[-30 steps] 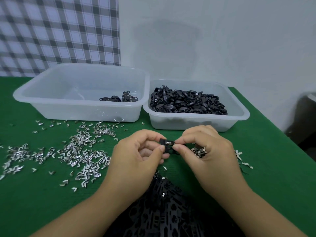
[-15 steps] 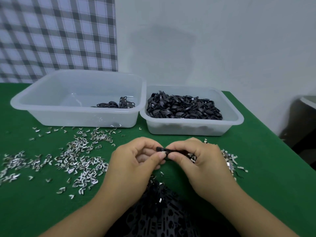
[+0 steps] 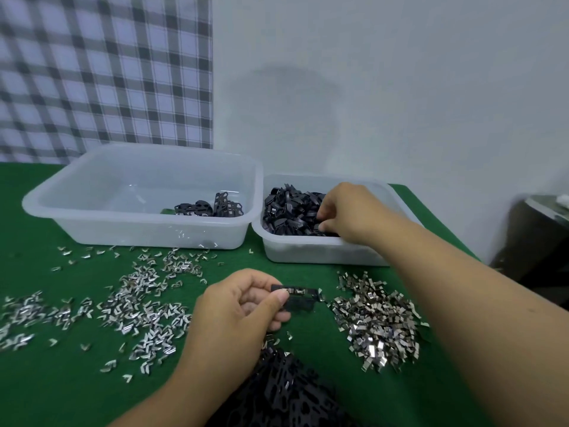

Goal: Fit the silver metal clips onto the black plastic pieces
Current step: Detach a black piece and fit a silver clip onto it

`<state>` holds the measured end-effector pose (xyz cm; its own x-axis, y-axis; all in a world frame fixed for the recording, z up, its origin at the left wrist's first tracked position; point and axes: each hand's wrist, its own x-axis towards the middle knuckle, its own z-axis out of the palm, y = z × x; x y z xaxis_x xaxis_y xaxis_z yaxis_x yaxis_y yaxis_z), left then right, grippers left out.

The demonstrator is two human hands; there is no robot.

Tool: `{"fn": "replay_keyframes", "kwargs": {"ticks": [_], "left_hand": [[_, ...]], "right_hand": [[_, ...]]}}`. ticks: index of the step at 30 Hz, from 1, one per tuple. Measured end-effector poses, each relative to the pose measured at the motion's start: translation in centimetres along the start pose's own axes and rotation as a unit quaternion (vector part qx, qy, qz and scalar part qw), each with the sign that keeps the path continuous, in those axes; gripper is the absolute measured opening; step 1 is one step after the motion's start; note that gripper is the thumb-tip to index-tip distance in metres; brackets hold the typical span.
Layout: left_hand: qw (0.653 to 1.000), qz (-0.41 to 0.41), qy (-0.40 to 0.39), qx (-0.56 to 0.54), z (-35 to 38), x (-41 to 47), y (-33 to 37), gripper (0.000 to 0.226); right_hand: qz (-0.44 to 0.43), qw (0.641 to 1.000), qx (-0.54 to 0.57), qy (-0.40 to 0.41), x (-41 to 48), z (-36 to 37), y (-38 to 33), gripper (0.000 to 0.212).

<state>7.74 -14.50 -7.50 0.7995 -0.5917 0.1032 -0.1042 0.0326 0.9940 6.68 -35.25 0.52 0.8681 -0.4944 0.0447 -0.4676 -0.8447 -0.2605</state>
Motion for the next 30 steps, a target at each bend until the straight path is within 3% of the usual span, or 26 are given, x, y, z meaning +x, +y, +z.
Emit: {"fn": "replay_keyframes", "kwargs": {"ticks": [6, 9, 12, 14, 18, 20, 24, 30], "left_hand": [[1.0, 0.001, -0.004, 0.004, 0.0, 0.0, -0.1, 0.013], [1.0, 0.004, 0.001, -0.005, 0.0, 0.0, -0.2, 0.014], [1.0, 0.008, 0.004, -0.012, 0.0, 0.0, -0.3, 0.016], [1.0, 0.015, 0.006, -0.008, -0.1, 0.1, -0.5, 0.017], [0.999, 0.032, 0.006, -0.003, -0.1, 0.2, -0.8, 0.021], [0.999, 0.035, 0.007, -0.001, -0.1, 0.3, -0.9, 0.023], [0.999, 0.039, -0.001, -0.009, 0.0, 0.3, -0.9, 0.025], [0.999, 0.04, -0.013, -0.009, 0.1, 0.3, -1.0, 0.016]], "right_hand": [[-0.01, 0.999, -0.051, -0.008, 1.2, 0.5, -0.7, 0.015], [-0.012, 0.999, -0.02, 0.023, 0.9, 0.3, -0.6, 0.018], [-0.04, 0.979, 0.152, 0.132, -1.7, 0.2, -0.8, 0.012], [-0.055, 0.947, 0.285, 0.135, -4.8, 0.7, -0.9, 0.014], [-0.031, 0.892, 0.43, 0.133, -10.5, 1.4, -0.4, 0.018], [-0.024, 0.866, 0.483, 0.128, -11.6, 1.7, -0.2, 0.018], [0.008, 0.846, 0.531, 0.043, -12.2, 4.1, -0.5, 0.016], [0.025, 0.815, 0.578, 0.024, -11.7, 5.2, 0.0, 0.014]]}}
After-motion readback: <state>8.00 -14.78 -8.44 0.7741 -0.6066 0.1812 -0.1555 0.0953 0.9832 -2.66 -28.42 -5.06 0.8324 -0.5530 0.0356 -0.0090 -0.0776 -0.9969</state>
